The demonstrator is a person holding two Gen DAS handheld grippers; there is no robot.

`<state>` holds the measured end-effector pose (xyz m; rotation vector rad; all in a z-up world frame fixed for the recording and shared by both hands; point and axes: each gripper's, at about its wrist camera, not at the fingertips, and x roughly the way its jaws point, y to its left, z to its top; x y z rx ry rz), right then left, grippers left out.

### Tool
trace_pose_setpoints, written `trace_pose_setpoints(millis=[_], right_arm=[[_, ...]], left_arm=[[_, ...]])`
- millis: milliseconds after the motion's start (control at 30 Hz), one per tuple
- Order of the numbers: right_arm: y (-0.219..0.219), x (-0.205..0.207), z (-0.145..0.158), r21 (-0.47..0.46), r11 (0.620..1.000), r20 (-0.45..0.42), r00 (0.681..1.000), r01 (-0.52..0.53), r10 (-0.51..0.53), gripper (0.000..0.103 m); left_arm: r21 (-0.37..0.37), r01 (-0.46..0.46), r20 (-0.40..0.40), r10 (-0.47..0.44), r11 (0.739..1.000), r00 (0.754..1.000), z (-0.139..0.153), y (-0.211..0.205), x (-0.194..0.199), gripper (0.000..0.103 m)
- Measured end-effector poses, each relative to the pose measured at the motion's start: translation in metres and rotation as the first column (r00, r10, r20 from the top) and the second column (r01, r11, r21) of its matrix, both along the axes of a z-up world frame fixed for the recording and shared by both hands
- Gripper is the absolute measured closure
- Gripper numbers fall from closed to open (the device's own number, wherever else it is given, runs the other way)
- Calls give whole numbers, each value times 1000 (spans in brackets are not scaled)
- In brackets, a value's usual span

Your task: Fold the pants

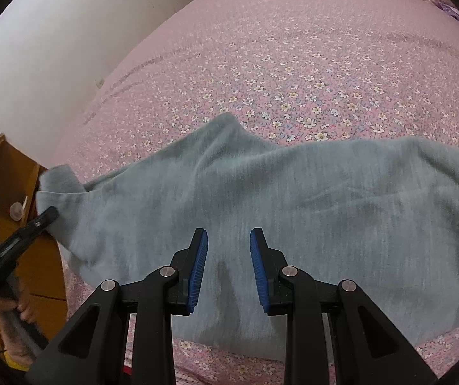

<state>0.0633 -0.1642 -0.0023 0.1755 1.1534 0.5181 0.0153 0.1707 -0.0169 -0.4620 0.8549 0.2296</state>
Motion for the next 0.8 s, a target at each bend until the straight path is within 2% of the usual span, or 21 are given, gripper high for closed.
trace_pose_setpoints(millis=[100, 200, 267, 433, 500, 567, 667, 733, 800], right_arm=[[-5, -2, 0, 8, 1000, 3, 1000, 5, -5, 74], [-11, -3, 2, 7, 1000, 15, 1000, 16, -17, 74], [-15, -5, 4, 3, 1000, 22, 999, 28, -28, 74], [-24, -5, 2, 9, 999, 12, 999, 50, -50, 74], [-27, -6, -1, 12, 999, 4, 999, 53, -53, 74], [-27, -6, -4, 13, 998, -3, 999, 53, -53, 74], [-26, -7, -7, 16, 999, -13, 999, 52, -51, 74], [-26, -7, -8, 17, 999, -16, 999, 50, -50, 74], [-23, -8, -11, 16, 999, -18, 999, 48, -47, 74]], left_arm=[[-6, 98, 19, -98, 995, 995, 24, -22, 2, 94], [-26, 203, 38, -202, 979, 979, 40, -48, 11, 94], [-43, 272, 41, -271, 961, 962, 43, -68, 21, 94], [-78, 360, -1, -361, 930, 933, 28, -103, 55, 94], [-99, 405, -15, -408, 909, 913, 20, -120, 66, 90], [-117, 454, -18, -459, 883, 888, 13, -134, 60, 82], [-103, 505, -17, -510, 857, 860, 18, -148, 56, 68], [-85, 508, -5, -510, 857, 860, 23, -148, 52, 64], [-69, 495, 8, -495, 866, 869, 28, -141, 49, 63]])
